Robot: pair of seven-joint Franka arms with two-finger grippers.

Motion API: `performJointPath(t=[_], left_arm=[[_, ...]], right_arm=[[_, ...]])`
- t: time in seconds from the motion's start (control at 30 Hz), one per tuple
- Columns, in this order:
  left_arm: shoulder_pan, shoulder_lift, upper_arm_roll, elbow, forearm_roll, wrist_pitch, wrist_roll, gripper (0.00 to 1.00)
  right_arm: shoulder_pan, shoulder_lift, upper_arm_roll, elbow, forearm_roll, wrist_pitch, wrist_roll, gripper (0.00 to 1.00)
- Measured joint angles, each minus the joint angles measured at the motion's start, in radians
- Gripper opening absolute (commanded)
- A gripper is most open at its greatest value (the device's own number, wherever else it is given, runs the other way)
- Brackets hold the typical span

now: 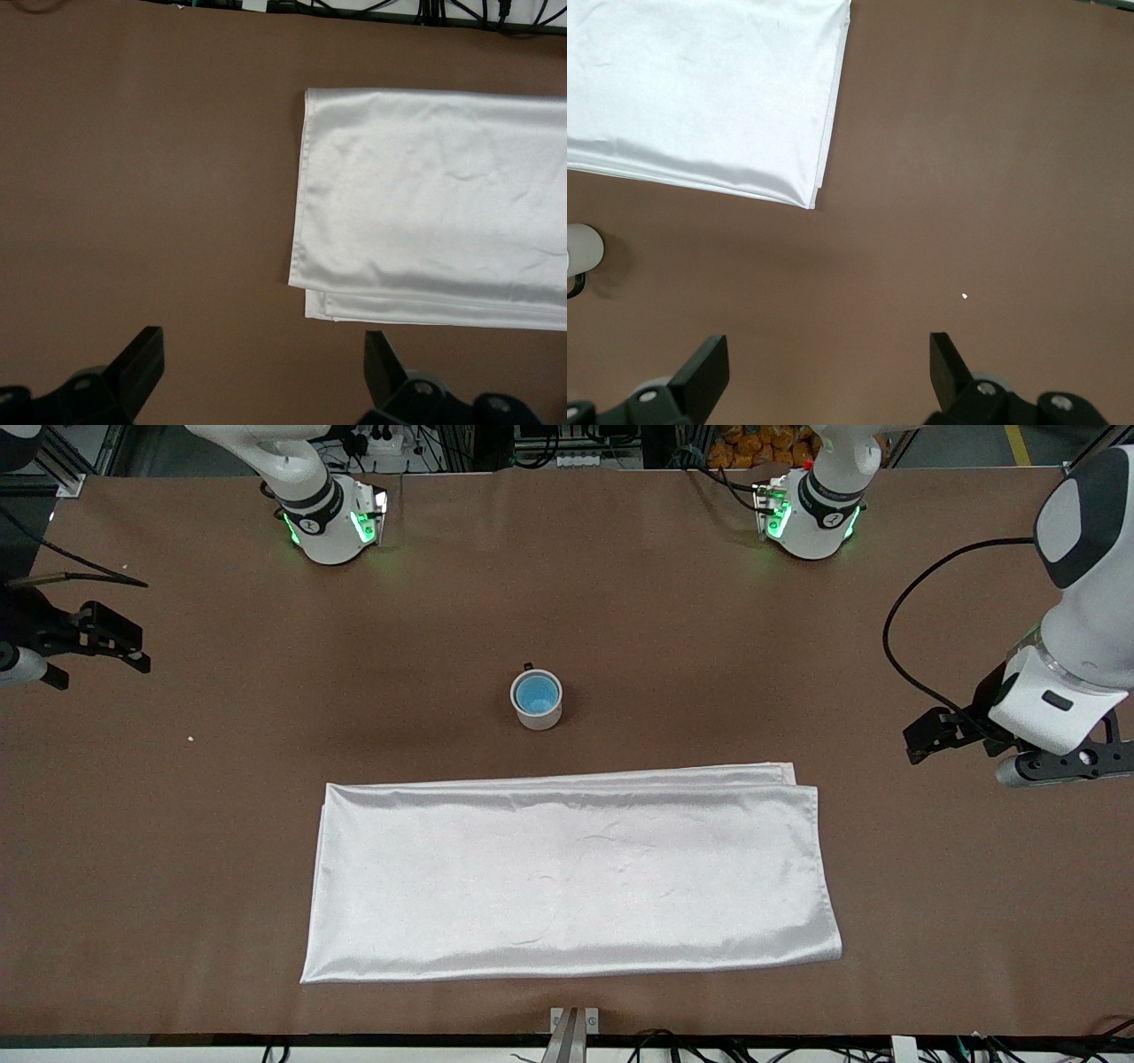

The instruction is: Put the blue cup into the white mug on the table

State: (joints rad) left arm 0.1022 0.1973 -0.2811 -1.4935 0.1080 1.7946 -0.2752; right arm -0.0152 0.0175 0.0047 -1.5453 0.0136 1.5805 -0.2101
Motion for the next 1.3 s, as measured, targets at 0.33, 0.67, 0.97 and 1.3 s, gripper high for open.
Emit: performJointPath(t=[0.33,0.67,0.97,1.3], left_arm=[[0.021,-0.026,0.0,-0.001,-0.001,-0.024,0.021,1.0],[0.02,-0.043,0.029,-0.001,-0.01,-0.03,0.054,1.0],[-0.063,-0.056,0.148,-0.005,-0.019,-0.032,0.111,1.0],[-0.087,-0.094,0.174,-0.029,-0.022,-0.057,0.124,1.0]], right_arm=[[0.001,0.0,0.011,0.005,0.0,-0.003,0.183,1.0],[0.001,-0.005,0.012,0.01,0.0,-0.006,0.199,1.0],[0.001,-0.008,0.01,0.01,0.0,-0.017,0.201,1.0],[0.001,-0.013,0.01,0.01,-0.001,-0.019,0.203,1.0]])
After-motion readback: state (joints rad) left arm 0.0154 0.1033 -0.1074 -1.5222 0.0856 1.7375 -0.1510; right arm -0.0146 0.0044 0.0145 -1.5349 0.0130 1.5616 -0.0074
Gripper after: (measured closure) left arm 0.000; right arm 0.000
